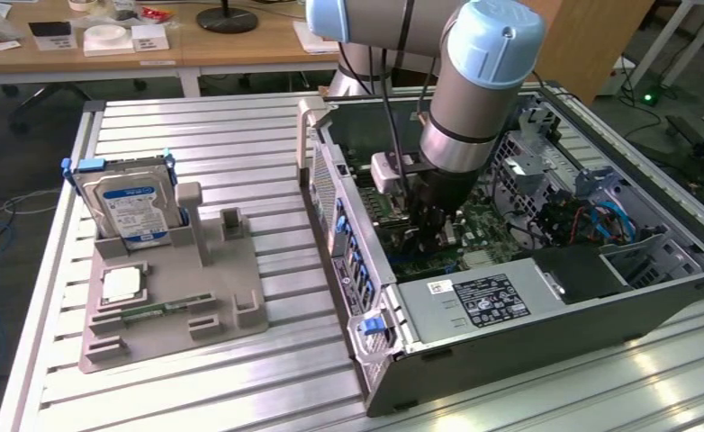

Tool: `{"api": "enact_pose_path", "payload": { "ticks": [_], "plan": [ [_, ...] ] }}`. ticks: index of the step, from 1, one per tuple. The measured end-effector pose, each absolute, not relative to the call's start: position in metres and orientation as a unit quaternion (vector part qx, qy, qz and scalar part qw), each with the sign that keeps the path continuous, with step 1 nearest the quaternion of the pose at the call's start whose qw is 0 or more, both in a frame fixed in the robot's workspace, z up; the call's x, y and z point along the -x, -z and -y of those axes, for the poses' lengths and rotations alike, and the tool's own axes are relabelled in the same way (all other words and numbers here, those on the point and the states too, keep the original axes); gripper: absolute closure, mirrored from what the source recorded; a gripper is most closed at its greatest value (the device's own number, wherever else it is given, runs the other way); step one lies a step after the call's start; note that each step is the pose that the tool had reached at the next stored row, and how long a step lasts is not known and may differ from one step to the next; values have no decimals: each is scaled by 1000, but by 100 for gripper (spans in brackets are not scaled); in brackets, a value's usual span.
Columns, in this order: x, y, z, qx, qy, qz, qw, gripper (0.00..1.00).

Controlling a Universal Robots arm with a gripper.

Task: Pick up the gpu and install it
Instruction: 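Insert the gpu into the slot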

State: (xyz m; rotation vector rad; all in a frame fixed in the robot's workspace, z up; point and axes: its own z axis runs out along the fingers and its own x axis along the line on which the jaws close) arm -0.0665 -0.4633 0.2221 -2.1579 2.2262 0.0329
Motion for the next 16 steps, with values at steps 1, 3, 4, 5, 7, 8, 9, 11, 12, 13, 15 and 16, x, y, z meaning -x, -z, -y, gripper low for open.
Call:
{"api": "enact_pose_path", "payload": {
  "ticks": [1, 3, 4, 5, 7, 8, 9, 11, 12, 13, 15, 16],
  "plan": [
    [67, -222, 463, 696, -11, -718, 21, 72],
    [67, -222, 463, 696, -11, -718, 21, 72],
    [67, -222, 463, 696, -11, -718, 21, 72],
    [67, -222, 463, 696, -11, -718, 21, 72],
    [67, -222, 463, 696, -11, -718, 21, 72],
    [67, -222, 463, 696, -11, -718, 21, 72],
    [67, -222, 463, 696, -11, -718, 21, 72],
    [66, -222, 463, 696, -10, -718, 20, 72],
    [67, -222, 463, 696, -10, -718, 20, 72],
    [67, -222, 462, 696, -9, -718, 19, 72],
    [66, -222, 462, 696, -9, -718, 19, 72],
    [67, -222, 462, 696, -8, -718, 18, 72]
  ]
}}
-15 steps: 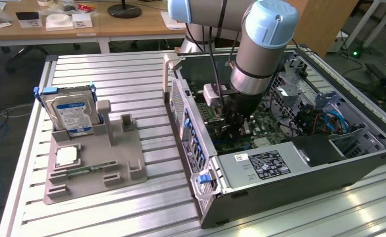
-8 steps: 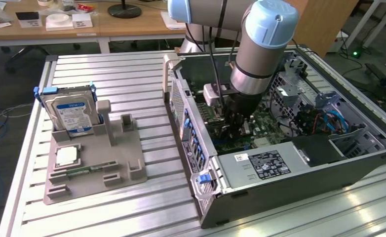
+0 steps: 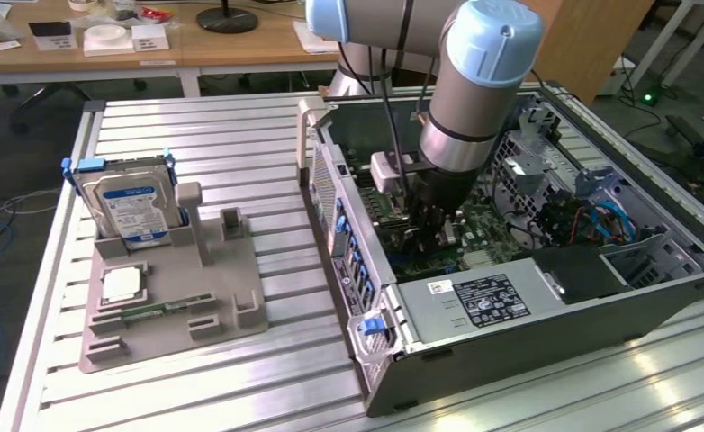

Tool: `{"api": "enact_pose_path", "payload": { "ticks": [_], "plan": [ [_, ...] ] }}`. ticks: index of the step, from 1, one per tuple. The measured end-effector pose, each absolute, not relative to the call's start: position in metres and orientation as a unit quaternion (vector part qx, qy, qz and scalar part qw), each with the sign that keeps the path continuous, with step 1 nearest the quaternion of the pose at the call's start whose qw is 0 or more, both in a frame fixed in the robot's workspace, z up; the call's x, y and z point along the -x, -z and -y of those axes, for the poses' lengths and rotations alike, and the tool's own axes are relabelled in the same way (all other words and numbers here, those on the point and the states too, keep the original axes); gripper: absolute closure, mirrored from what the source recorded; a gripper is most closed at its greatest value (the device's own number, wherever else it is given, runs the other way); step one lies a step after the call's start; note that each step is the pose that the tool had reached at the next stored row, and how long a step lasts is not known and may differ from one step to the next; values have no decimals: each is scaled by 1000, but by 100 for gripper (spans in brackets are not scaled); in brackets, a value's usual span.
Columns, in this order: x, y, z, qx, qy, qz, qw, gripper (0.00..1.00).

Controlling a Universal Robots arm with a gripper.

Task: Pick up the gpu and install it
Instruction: 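Insert the gpu into the slot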

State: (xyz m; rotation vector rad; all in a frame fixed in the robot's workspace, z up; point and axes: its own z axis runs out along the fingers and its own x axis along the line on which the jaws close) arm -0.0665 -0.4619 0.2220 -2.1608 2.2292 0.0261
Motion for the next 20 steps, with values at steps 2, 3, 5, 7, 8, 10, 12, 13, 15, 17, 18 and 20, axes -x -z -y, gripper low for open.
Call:
{"api": "enact_pose_path", "payload": {
  "ticks": [2, 3, 5, 7, 8, 10, 12, 13, 15, 17, 18, 20],
  "plan": [
    [67, -222, 461, 696, -8, -718, 18, 72],
    [67, -222, 461, 696, -8, -718, 18, 72],
    [67, -222, 461, 696, -7, -718, 17, 72],
    [67, -222, 461, 696, -7, -718, 17, 72],
    [67, -222, 461, 696, -7, -718, 17, 72],
    [67, -222, 461, 696, -7, -718, 17, 72],
    [67, -222, 460, 696, -7, -718, 17, 72],
    [67, -222, 460, 696, -7, -718, 17, 72],
    [67, -222, 460, 696, -7, -718, 17, 72],
    [67, -222, 460, 696, -7, -718, 17, 72],
    [67, -221, 460, 696, -7, -718, 17, 72],
    [67, -221, 460, 696, -7, -718, 17, 72]
  ]
}}
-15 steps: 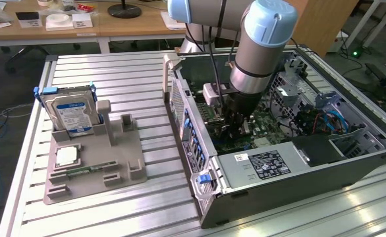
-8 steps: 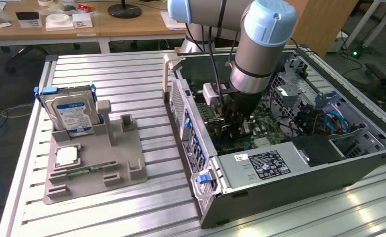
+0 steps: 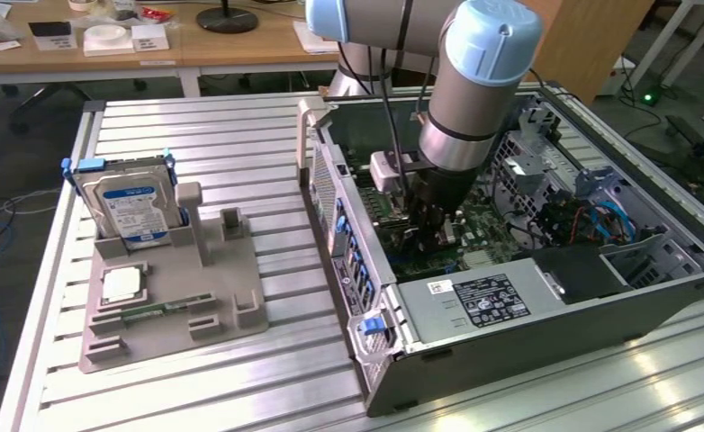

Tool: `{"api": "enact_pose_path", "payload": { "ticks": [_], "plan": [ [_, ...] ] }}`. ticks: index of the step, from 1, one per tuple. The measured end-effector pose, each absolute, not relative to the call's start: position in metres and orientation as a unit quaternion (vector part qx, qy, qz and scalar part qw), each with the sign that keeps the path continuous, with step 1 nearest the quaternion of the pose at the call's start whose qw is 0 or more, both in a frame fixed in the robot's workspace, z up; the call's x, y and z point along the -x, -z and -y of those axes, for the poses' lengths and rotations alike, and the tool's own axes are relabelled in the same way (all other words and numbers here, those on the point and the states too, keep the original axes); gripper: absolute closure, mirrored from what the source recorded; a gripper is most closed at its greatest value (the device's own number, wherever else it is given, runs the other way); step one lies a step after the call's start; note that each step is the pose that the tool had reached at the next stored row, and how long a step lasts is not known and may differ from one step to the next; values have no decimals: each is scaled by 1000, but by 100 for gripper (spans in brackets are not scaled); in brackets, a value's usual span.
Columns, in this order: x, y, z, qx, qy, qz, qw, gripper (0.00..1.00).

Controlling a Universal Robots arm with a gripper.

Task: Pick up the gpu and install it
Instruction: 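Insert the gpu into the slot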

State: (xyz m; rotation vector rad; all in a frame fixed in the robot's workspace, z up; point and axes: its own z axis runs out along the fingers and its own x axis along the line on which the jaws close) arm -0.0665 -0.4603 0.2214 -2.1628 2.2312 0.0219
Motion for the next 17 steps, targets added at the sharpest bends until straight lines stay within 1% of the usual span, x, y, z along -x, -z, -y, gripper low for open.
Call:
{"api": "enact_pose_path", "payload": {
  "ticks": [17],
  "plan": [
    [69, -212, 460, 696, -7, -718, 17, 72]
  ]
}}
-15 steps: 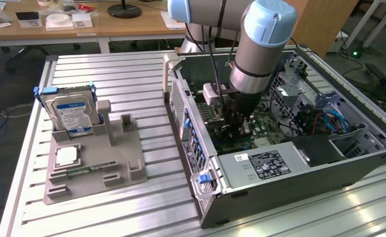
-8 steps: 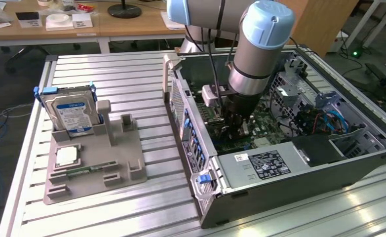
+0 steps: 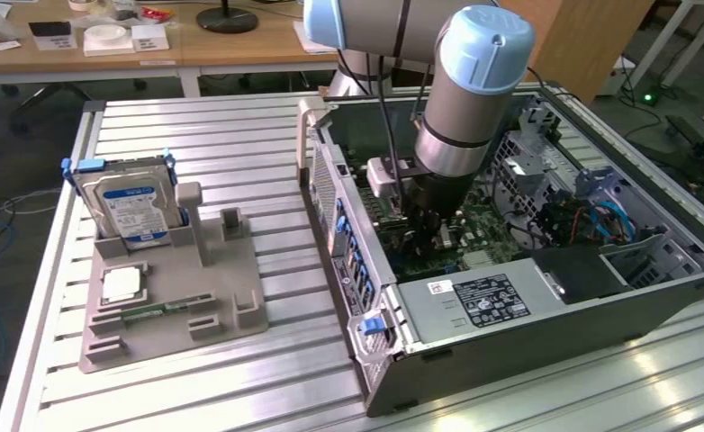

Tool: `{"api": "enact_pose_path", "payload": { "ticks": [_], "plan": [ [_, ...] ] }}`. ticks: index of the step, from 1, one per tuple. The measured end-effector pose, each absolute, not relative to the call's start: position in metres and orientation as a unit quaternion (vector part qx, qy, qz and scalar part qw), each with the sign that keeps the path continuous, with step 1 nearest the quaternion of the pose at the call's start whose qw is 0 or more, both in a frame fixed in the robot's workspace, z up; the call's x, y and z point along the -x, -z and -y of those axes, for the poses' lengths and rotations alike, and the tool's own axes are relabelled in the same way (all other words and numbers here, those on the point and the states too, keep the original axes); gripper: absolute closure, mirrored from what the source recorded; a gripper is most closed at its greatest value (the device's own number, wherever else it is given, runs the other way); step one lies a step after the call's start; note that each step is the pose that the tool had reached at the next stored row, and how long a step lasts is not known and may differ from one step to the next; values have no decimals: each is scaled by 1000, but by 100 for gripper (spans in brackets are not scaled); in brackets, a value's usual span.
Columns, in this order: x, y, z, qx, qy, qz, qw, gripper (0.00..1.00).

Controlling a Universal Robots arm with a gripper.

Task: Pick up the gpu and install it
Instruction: 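Insert the gpu into the slot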

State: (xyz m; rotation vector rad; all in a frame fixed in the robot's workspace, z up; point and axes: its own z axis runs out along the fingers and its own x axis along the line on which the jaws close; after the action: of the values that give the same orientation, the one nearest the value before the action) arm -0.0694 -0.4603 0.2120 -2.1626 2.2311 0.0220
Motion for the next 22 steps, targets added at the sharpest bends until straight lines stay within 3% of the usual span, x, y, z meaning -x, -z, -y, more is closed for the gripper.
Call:
{"api": "enact_pose_path", "payload": {
  "ticks": [7, 8, 13, 22],
  "plan": [
    [69, -211, 460, 696, -7, -718, 19, 71],
    [70, -212, 460, 696, -7, -718, 18, 65],
    [70, -215, 460, 696, -6, -718, 19, 65],
    [70, -245, 460, 696, -4, -718, 21, 65]
  ]
}}
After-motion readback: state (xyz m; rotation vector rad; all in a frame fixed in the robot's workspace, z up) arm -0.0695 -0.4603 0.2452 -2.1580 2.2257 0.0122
